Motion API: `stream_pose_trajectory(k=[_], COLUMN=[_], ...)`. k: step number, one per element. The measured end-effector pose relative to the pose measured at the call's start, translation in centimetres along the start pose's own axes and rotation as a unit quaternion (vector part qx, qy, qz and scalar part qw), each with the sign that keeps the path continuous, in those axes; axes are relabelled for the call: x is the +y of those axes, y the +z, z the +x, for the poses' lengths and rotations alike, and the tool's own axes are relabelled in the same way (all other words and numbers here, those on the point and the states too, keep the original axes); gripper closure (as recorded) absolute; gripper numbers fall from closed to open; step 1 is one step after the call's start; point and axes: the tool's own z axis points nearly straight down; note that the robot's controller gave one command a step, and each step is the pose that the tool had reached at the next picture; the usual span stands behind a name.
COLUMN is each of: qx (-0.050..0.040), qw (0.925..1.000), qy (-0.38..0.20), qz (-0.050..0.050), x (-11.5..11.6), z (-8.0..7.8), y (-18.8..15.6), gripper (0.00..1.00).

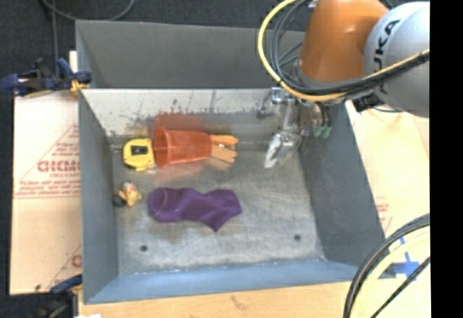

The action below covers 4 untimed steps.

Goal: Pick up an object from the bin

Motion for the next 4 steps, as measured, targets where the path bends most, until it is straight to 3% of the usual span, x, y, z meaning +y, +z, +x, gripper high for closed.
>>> stream_pose_trajectory(k=[1,2,3,4], qx=[-0.0007,-0.0002,0.0011,-0.0004], qw=[0.9978,0.9885,0.9941,0.9969], qy=[-0.066,-0.151,-0.109,-0.078], qz=[0.000,-0.001,-0.001,-0.001], x=[4.0,8.2,11.7,12.8], z=[1.0,1.4,1.9,5.2], y=[6.2,6.7,7.0,13.3], gripper=[0.00,0.00,0.00,0.00])
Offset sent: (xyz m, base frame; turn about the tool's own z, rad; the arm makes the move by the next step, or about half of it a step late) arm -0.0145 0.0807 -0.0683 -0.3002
